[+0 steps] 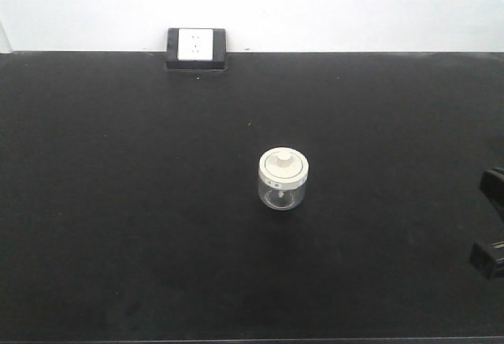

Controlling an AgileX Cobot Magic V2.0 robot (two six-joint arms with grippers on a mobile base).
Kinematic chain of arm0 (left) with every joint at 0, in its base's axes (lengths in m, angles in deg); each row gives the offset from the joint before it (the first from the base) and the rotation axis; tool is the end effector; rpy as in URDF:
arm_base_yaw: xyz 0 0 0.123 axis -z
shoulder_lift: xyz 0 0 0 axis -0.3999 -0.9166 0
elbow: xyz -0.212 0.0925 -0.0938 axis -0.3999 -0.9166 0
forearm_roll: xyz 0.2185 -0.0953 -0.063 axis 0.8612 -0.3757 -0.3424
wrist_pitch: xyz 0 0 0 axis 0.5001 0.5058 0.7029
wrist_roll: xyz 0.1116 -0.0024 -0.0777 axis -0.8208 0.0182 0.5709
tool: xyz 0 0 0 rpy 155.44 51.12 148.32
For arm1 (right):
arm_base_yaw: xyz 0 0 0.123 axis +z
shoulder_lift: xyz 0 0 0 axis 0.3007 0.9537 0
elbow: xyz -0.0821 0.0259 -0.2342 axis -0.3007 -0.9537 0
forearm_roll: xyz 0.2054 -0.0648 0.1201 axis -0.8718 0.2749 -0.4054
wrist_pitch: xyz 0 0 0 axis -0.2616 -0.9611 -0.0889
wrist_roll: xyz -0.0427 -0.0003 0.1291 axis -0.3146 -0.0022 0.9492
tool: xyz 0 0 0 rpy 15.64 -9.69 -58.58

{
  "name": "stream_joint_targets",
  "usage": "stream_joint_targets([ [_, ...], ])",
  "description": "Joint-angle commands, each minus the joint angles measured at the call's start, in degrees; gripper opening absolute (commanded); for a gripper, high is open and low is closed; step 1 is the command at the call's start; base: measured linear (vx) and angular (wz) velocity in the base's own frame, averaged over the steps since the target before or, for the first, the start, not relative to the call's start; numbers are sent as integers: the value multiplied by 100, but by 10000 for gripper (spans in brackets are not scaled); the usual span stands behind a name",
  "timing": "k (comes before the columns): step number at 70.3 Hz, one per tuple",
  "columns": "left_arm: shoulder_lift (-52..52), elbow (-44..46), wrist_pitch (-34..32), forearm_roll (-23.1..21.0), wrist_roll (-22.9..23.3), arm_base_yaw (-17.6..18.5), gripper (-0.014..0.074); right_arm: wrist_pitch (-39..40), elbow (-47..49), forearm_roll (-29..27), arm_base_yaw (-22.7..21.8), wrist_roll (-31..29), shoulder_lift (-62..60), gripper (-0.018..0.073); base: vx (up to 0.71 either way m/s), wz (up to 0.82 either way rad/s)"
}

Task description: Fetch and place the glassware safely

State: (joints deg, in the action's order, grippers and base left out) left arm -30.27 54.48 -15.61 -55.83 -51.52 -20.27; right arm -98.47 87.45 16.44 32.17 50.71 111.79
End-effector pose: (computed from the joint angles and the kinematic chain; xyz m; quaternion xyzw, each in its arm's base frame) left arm 0.1313 -0.0103 0.1876 0.0526 0.7338 -0.0041 0.6773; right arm 0.1868 0.0421 0.2752 -0.0938 0.7878 0.0533 0.6064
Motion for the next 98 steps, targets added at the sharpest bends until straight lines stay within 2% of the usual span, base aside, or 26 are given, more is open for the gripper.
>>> stream_joint_targets([
  [1, 68, -174, -425, -69, 28, -16, -7, 333, 95, -276, -367, -228, -12, -4, 0, 0],
  [19, 68, -174, -425, -69, 28, -16, -7, 349, -688, -311, -1180, -321, -484, -4, 0, 0],
  [36, 68, -174, -425, -69, 28, -16, -7, 363, -1680, -311, -1658, -321, -1878, -4, 0, 0],
  [57, 68, -174, -425, -69, 28, -16, -7, 449, -2774, -307, -1715, -321, -3444, -4, 0, 0],
  [62, 68, -174, -419, -69, 28, -16, -7, 667, -3057, -307, -1715, -321, -3420, -4, 0, 0],
  [67, 63, -174, -419, -69, 28, -16, -7, 348, -3019, -309, -1715, -321, -3432, -4, 0, 0],
  [98, 63, -174, -419, -69, 28, -16, -7, 384, -3032, -297, -1715, -321, -3431, -4, 0, 0],
])
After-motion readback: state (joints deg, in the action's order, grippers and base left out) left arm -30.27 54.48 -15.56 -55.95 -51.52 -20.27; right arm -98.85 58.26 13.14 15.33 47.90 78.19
